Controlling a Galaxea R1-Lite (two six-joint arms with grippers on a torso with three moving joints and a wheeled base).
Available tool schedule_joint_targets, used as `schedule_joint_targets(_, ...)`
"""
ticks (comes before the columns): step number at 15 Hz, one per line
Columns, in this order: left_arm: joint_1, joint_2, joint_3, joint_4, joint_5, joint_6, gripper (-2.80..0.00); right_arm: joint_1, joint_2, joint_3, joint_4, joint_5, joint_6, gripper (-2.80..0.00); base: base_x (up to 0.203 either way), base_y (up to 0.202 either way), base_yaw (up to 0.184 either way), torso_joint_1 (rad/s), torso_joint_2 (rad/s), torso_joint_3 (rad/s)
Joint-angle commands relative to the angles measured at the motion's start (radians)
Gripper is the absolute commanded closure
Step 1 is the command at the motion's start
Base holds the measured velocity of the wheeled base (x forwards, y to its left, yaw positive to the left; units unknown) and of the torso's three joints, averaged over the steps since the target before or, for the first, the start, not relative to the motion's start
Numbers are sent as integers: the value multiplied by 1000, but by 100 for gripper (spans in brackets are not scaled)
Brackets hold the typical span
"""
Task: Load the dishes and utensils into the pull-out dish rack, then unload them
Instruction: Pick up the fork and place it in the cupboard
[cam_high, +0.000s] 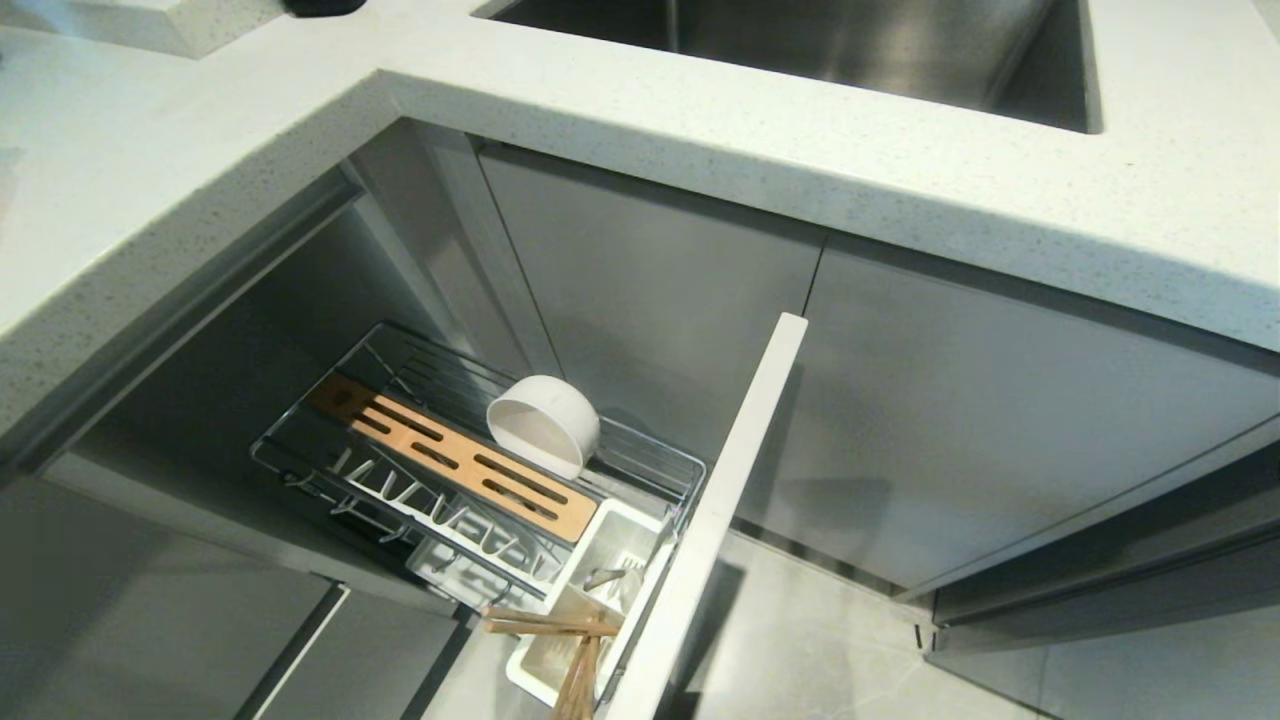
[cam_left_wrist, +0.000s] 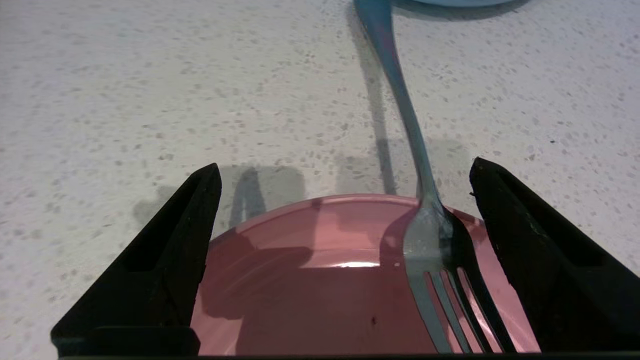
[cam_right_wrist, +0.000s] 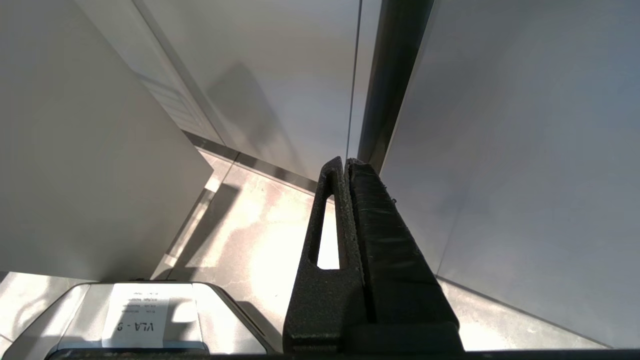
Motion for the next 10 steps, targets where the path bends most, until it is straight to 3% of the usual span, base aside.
schedule_joint_targets(1, 2, 14, 0, -13, -11, -3, -280, 0, 0, 2, 0, 0, 0, 0, 0, 0, 0, 0, 0, 0)
schedule_joint_targets(10, 5, 15, 0, -32, -17, -3, -280, 0, 0, 2, 0, 0, 0, 0, 0, 0, 0, 0, 0, 0)
